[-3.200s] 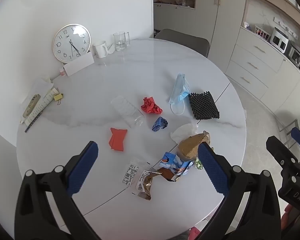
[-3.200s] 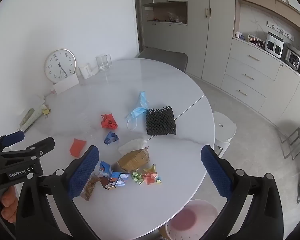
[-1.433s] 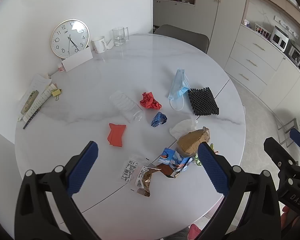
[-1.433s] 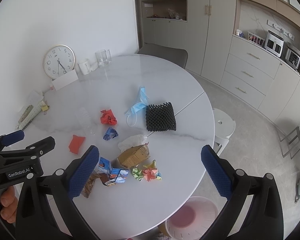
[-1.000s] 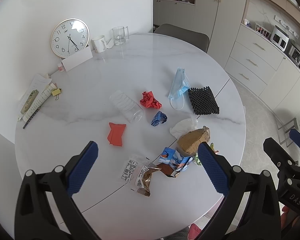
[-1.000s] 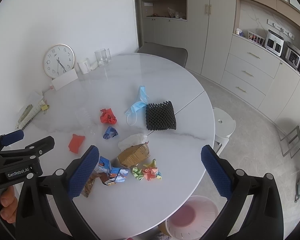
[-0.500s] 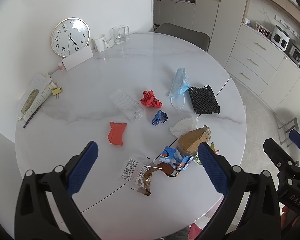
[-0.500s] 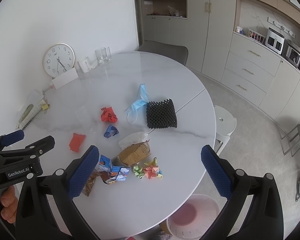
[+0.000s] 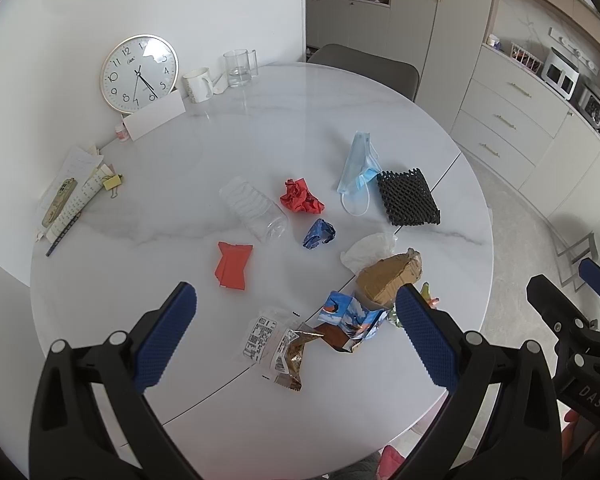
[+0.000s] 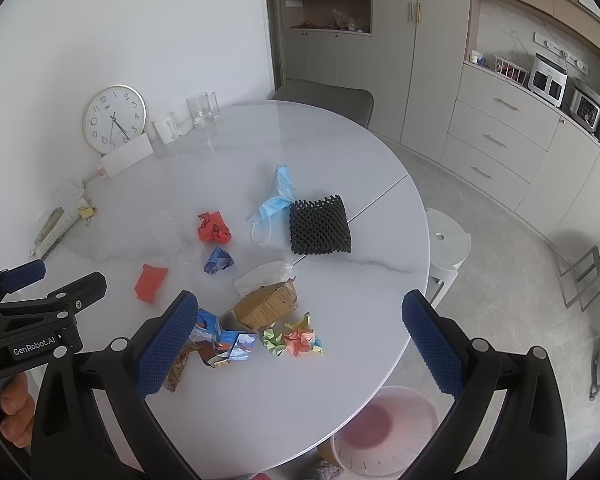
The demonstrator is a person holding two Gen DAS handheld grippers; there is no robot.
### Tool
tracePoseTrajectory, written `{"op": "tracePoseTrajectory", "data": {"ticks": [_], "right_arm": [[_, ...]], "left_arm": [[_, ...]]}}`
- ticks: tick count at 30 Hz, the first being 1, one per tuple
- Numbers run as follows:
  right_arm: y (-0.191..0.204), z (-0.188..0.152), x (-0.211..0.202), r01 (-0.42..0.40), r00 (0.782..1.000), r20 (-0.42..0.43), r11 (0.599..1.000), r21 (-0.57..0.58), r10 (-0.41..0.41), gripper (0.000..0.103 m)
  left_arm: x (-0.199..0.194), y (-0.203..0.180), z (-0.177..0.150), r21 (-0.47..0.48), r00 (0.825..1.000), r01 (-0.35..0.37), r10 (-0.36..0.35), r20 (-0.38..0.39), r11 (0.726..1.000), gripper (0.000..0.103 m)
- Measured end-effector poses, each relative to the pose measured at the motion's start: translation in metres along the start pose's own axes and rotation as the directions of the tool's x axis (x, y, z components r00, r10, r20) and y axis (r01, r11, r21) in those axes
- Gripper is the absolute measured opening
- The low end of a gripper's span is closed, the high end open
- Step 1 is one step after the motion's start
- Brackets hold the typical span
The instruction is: Collect trash
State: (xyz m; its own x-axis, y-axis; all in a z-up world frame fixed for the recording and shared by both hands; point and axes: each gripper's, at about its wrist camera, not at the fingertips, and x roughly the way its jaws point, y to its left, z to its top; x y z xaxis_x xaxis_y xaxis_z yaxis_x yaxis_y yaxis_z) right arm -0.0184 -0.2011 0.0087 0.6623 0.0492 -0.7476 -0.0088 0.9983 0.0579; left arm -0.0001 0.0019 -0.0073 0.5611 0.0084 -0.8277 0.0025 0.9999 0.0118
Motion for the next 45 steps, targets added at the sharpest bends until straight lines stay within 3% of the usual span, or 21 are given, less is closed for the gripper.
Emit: {"op": "tracePoseTrajectory", "data": {"ticks": [12, 18, 23, 28, 31, 39, 41, 43, 45], "right_arm": [[0.001, -0.002, 0.002, 0.004, 1.000, 0.003, 1.000, -0.010, -0.004, 0.101], [0.001, -0.015, 0.016, -0.053, 0.998, 0.034, 0.999, -0.004, 0.053, 0.101], [0.002, -0.043, 0.053, -0.028, 0.996, -0.080, 0.999, 0.032, 0.030, 0.101], [0.011, -0.083, 0.089, 0.006, 0.983, -0.183, 0.999, 0.035, 0.001, 0.101], [0.013, -0.099, 0.099, 0.007, 0.979, -0.202, 0.998, 0.061, 0.006, 0.101], [0.020, -0.117, 0.108, 0.028, 0.972, -0.235, 0.995, 0.100, -0.004, 0.101], [0.023, -0.118, 0.108, 0.020, 0.972, -0.237, 0.994, 0.104, 0.005, 0.101], [0.027, -0.116, 0.108, 0.018, 0.971, -0.240, 0.994, 0.104, 0.007, 0.101], [0.031, -0.114, 0.108, 0.010, 0.970, -0.241, 0.994, 0.106, 0.016, 0.101]], "left_arm": [[0.004, 0.000, -0.001, 0.003, 1.000, 0.007, -0.007, -0.006, 1.000, 0.095], [0.025, 0.014, -0.012, 0.044, 0.996, 0.088, -0.088, 0.011, 0.995, 0.095], [0.062, 0.045, -0.038, 0.081, 0.993, 0.115, -0.114, -0.025, 0.990, 0.095], [0.104, 0.065, -0.069, 0.109, 0.977, 0.172, -0.155, -0.147, 0.979, 0.095], [0.124, 0.060, -0.083, 0.159, 0.966, 0.217, -0.189, -0.176, 0.963, 0.095], [0.182, 0.034, -0.090, 0.277, 0.958, 0.241, -0.181, -0.224, 0.930, 0.095], [0.195, 0.032, -0.091, 0.297, 0.951, 0.256, -0.184, -0.248, 0.920, 0.089], [0.205, 0.031, -0.094, 0.310, 0.944, 0.264, -0.178, -0.279, 0.913, 0.065], [0.211, 0.034, -0.096, 0.302, 0.931, 0.285, -0.189, -0.311, 0.910, 0.056]]}}
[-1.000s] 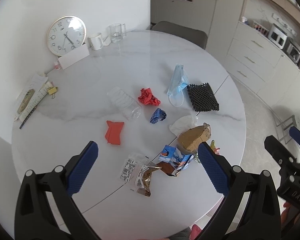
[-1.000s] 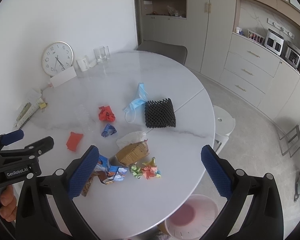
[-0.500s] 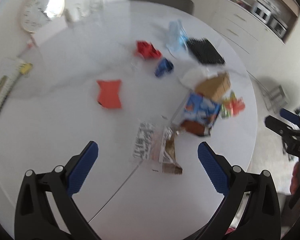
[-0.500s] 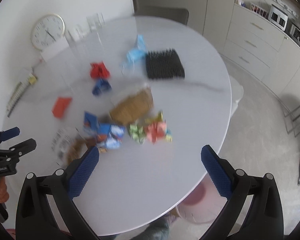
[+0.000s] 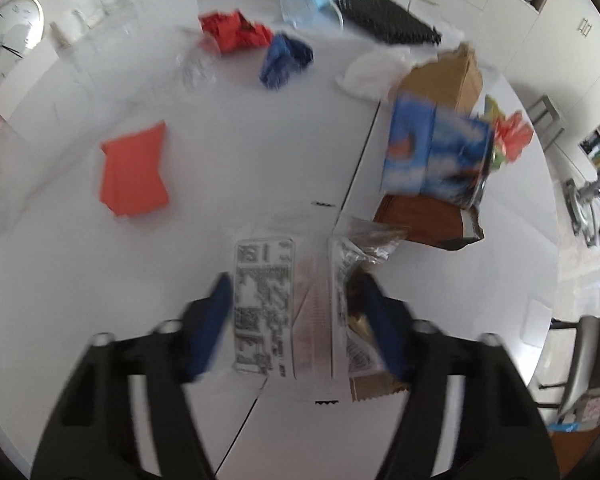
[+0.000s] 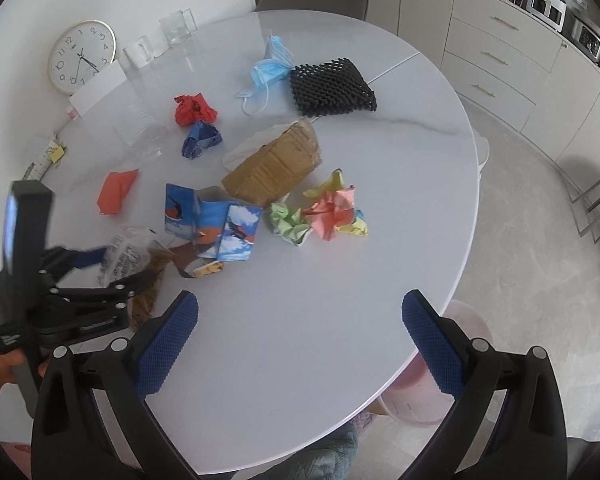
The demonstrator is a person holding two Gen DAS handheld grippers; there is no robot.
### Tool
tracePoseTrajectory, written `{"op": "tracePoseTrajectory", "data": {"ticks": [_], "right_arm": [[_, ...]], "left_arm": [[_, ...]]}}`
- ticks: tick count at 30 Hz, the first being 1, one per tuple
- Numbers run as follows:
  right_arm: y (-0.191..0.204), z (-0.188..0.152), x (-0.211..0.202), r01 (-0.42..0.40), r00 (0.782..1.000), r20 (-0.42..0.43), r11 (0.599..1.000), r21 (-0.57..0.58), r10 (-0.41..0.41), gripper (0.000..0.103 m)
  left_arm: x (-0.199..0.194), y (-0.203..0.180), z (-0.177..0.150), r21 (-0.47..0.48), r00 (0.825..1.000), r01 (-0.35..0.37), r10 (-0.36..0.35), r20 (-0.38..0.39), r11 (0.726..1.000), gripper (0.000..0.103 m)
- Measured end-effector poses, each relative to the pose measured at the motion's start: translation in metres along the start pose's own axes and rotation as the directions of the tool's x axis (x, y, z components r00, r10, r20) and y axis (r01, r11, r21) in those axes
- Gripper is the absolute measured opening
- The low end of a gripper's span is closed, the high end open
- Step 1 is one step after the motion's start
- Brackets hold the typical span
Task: Collect trash
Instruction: 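Grasp the clear printed snack wrapper with the left tool, then grasp the blue printed card with the right tool while the left tool holds the wrapper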
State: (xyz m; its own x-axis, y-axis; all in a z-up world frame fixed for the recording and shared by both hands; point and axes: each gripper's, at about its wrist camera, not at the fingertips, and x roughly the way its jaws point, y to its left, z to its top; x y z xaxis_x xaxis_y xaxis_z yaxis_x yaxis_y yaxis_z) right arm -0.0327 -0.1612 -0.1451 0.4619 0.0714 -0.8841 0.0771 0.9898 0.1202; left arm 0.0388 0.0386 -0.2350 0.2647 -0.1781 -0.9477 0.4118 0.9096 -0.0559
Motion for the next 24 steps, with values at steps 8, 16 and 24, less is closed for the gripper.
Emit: {"op": "tracePoseTrajectory", "data": {"ticks": [8, 16, 24], "right_arm": [[0.016, 0.017, 0.012, -0.080, 0.996, -0.022, 0.995, 0.066, 0.082, 0.101], [0.047, 0.030, 0.054, -0.120, 0.990, -0.043, 0.971, 0.207, 0.132, 0.101], [0.050, 0.033, 0.090, -0.085, 0.994, -0.043, 0.946, 0.313, 0.104, 0.101]], "left_arm": [[-0.012, 0.016, -0.007, -0.031, 0.997, 0.069, -0.068, 0.033, 0.997, 0.044], [-0.043, 0.044, -0.021, -0.090, 0.991, 0.118, -0.112, 0.072, 0.989, 0.043], [-0.058, 0.065, -0.030, -0.144, 0.991, 0.114, -0.102, 0.088, 0.983, 0.043]]}}
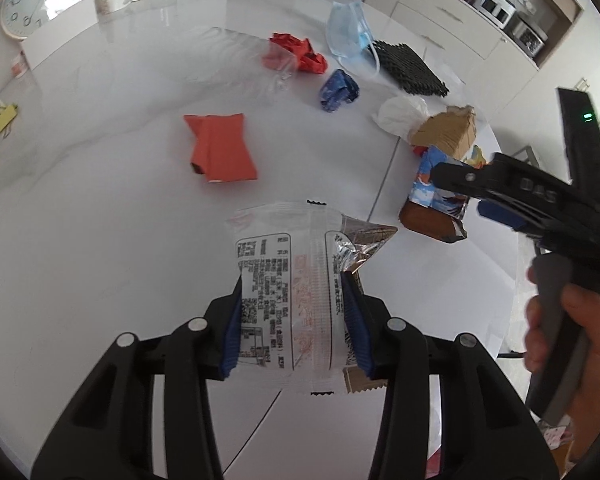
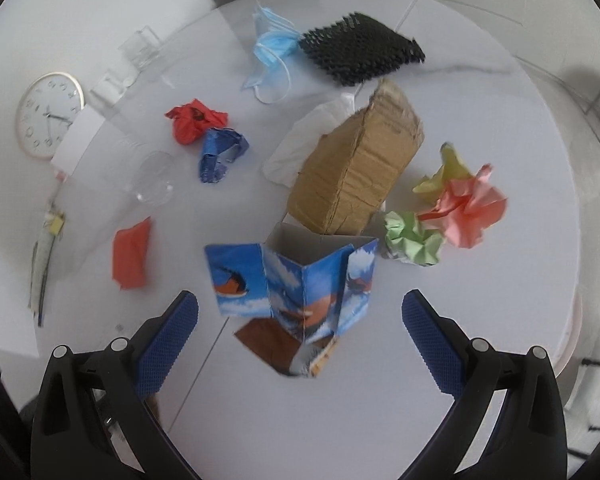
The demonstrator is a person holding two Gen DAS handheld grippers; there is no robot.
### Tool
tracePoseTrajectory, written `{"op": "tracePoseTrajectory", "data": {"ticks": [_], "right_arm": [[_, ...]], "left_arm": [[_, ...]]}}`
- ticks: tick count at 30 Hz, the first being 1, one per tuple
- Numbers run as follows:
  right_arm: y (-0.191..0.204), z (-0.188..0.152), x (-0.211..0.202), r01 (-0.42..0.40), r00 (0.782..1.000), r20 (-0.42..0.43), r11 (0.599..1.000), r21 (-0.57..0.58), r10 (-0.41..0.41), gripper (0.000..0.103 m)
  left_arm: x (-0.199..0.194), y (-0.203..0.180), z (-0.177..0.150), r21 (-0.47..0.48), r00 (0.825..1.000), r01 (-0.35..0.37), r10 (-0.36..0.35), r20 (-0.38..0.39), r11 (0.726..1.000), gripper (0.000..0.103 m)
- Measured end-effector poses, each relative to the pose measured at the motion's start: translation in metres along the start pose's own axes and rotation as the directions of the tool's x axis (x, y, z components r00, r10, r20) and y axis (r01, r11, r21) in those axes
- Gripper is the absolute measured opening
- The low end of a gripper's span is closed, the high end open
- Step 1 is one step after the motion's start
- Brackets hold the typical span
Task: Collect trash
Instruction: 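Grasp the blue printed card with the right tool while the left tool holds the wrapper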
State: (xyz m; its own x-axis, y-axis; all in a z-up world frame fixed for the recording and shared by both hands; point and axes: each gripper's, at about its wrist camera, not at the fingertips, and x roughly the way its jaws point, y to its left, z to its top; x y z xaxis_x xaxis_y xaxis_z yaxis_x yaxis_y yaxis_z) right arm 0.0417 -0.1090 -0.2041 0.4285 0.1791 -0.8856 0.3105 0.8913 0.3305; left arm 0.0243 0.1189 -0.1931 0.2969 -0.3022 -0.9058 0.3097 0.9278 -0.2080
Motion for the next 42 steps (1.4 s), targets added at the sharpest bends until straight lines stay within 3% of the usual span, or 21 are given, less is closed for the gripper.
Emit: {"op": "tracePoseTrajectory", "data": {"ticks": [1, 3, 9, 18, 22, 26, 30, 38, 41, 42], "right_arm": [[-0.001, 0.000, 0.005, 0.000, 1.000, -0.005, 1.000, 0.013, 0.000, 0.101], [-0.003, 0.000, 0.012, -0.032, 0.999, -0.004, 0.999, 0.032, 0.032, 0.086], [-0.004, 0.001, 0.003, -0.098, 0.995, 0.031, 0.995, 0.002, 0.098, 0.063], [-0.010, 0.000, -0.005, -0.163, 0.986, 0.032, 0.986, -0.025, 0.164, 0.052], [-0.005, 0.002, -0.001, -0.140, 0.990, 0.019, 0.987, -0.076, 0.142, 0.055], [-0.006, 0.006, 0.012, -0.129, 0.992, -0.011, 0.991, -0.047, 0.128, 0.075], [0.002, 0.011, 0.021, -0.091, 0.996, -0.024, 0.994, -0.060, 0.090, 0.088], [0.017, 0.010, 0.026, -0.061, 0.998, -0.025, 0.987, -0.147, 0.058, 0.090], [0.026, 0.006, 0.021, -0.007, 1.000, -0.014, 0.964, -0.268, 0.003, 0.090], [0.032, 0.004, 0.019, 0.005, 1.000, -0.014, 0.937, -0.348, -0.011, 0.090]], "left_arm": [[0.000, 0.002, -0.002, -0.002, 1.000, -0.003, 0.003, 0.000, 1.000, 0.043], [0.000, 0.003, -0.004, -0.009, 1.000, -0.013, 0.013, -0.003, 1.000, 0.043], [0.000, 0.007, -0.010, -0.022, 1.000, -0.027, 0.027, -0.006, 0.999, 0.043], [-0.004, 0.000, -0.010, -0.030, 0.999, -0.033, 0.034, 0.009, 0.999, 0.043], [-0.004, -0.001, -0.011, -0.042, 0.999, -0.043, 0.044, 0.009, 0.998, 0.043], [-0.003, -0.002, -0.016, -0.045, 0.999, -0.050, 0.050, -0.003, 0.998, 0.043], [-0.001, 0.001, -0.018, -0.057, 0.999, -0.053, 0.053, -0.010, 0.997, 0.043], [0.000, 0.010, -0.019, -0.075, 0.998, -0.065, 0.064, -0.011, 0.995, 0.043], [-0.001, 0.014, -0.018, -0.079, 0.998, -0.069, 0.069, -0.008, 0.994, 0.044], [-0.001, 0.015, -0.018, -0.082, 0.998, -0.068, 0.068, -0.008, 0.994, 0.044]]}}
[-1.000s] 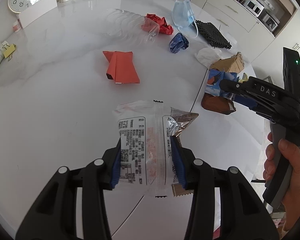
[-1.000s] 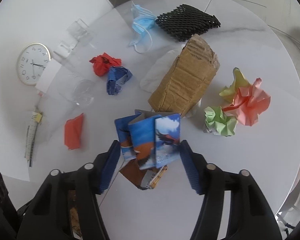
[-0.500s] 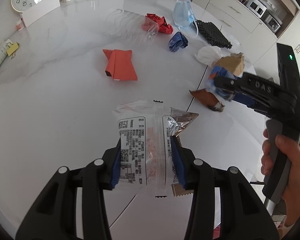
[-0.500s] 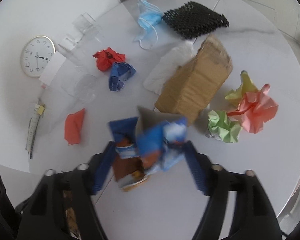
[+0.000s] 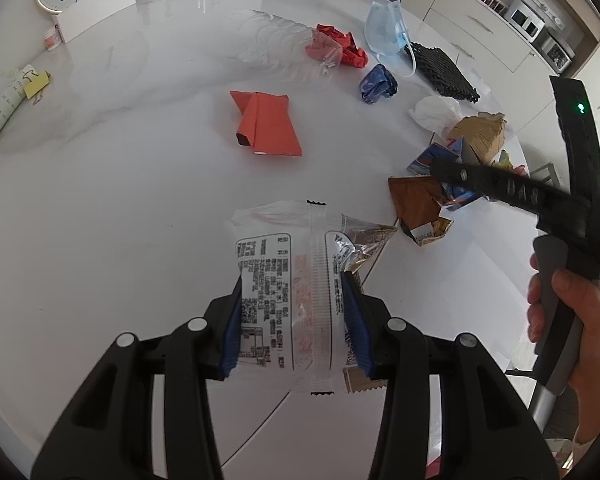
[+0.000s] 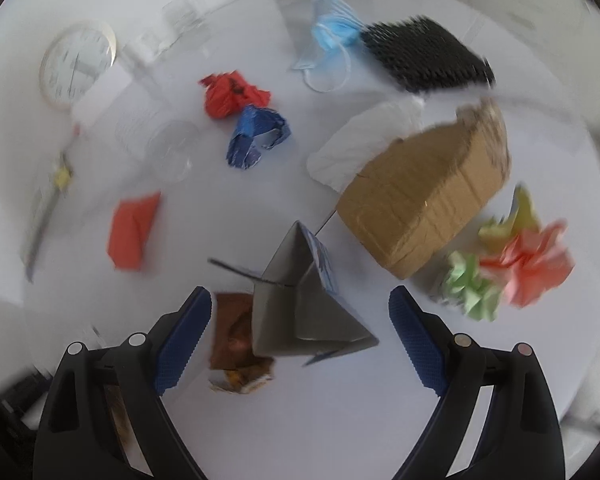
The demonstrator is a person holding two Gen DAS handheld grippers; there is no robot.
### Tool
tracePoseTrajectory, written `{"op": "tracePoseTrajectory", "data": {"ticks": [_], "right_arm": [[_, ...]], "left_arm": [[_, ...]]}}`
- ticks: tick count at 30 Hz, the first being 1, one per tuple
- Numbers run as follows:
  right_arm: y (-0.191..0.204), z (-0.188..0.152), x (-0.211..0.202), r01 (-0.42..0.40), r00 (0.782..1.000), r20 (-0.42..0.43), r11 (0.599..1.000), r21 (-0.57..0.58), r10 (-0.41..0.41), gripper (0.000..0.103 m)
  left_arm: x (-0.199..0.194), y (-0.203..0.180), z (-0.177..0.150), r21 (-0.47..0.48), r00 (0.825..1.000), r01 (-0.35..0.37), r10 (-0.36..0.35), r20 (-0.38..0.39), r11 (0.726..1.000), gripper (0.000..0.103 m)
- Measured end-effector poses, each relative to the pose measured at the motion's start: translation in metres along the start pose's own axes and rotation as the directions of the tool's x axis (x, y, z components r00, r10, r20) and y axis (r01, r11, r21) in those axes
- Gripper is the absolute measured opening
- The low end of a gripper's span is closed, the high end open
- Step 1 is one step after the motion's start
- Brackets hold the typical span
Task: Collect trash
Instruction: 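Grasp the blue printed card with the right tool while the left tool holds the wrapper, then carry both items to the floor bin and open both tools over it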
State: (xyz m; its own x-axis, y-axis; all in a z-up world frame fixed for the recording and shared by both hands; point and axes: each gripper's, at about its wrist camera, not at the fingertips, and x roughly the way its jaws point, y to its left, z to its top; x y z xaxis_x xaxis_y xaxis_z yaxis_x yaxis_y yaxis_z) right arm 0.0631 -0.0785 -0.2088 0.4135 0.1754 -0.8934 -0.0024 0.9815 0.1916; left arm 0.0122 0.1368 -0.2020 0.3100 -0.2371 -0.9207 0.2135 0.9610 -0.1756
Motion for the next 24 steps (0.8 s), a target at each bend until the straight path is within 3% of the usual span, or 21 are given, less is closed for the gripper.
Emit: {"op": "tracePoseTrajectory", "data": {"ticks": [3, 5, 10, 11, 19, 24], "right_arm": [[0.010, 0.000, -0.003, 0.050, 0.999, -0.002, 0.983, -0.176, -0.051, 0.090], [0.009, 0.003, -0.003, 0.044, 0.999, -0.018, 0.973, -0.228, -0.050, 0.088], [0.002, 0.010, 0.000, 0.022, 0.996, -0.074, 0.958, -0.285, -0.045, 0.061], [0.002, 0.010, 0.001, 0.014, 0.995, -0.086, 0.956, -0.292, -0.041, 0.046], [0.007, 0.009, -0.012, -0.067, 0.995, -0.084, 0.956, -0.285, 0.045, 0.043], [-0.003, 0.007, -0.051, -0.148, 0.989, -0.037, 0.967, -0.208, 0.143, 0.043]], "left_arm": [[0.000, 0.003, 0.001, -0.008, 1.000, 0.003, -0.003, 0.002, 1.000, 0.044], [0.000, 0.004, 0.002, -0.010, 1.000, 0.004, -0.004, 0.005, 1.000, 0.044], [0.000, 0.005, 0.002, -0.021, 1.000, 0.004, -0.004, 0.005, 1.000, 0.044], [0.000, 0.005, 0.002, -0.021, 1.000, 0.002, -0.002, 0.006, 1.000, 0.044], [-0.009, 0.000, 0.006, -0.009, 1.000, -0.006, 0.006, 0.029, 1.000, 0.044], [-0.017, -0.015, 0.011, 0.032, 0.999, -0.010, 0.009, 0.042, 0.999, 0.044]]}}
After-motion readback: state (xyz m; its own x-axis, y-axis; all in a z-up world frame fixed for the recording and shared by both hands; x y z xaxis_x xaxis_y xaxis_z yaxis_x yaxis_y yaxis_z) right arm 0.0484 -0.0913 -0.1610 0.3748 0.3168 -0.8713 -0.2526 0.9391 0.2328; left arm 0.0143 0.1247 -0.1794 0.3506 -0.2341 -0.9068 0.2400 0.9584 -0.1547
